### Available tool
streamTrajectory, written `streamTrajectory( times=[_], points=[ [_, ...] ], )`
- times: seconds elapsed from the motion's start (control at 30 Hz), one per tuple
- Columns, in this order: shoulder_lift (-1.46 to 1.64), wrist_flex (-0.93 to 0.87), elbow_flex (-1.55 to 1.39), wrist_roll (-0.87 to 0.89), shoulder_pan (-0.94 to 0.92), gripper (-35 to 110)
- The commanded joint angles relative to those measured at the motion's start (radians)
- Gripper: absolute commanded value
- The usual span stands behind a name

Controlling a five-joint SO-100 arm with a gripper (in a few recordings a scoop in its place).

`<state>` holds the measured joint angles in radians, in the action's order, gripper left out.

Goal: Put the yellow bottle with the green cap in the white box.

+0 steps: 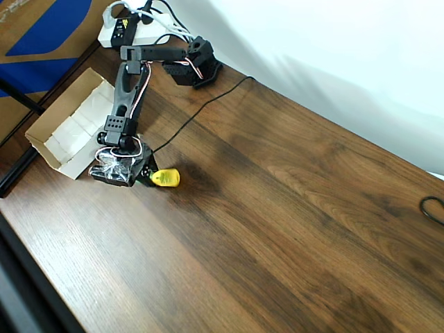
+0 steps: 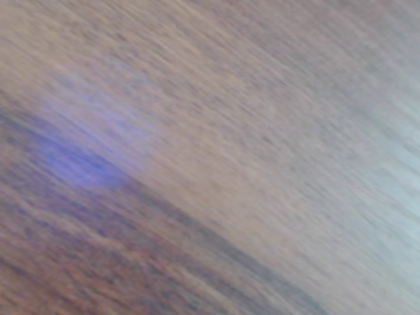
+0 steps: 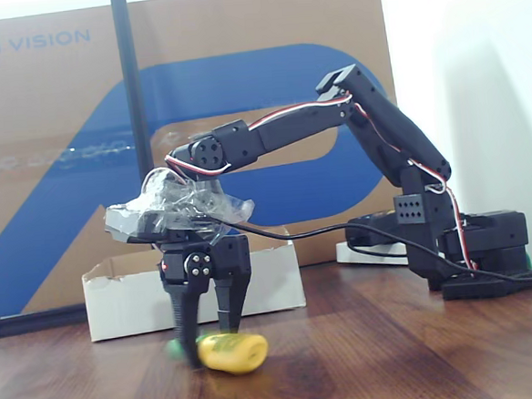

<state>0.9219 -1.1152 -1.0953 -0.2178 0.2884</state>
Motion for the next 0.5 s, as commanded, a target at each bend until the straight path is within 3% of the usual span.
streamTrajectory(
  times=[0.0,0.47],
  points=[
    [0.058,-0.014,0.014,0.006,0.009,0],
    [0.259,-0.017,-0.051,0.061,-0.04,0]
  ],
)
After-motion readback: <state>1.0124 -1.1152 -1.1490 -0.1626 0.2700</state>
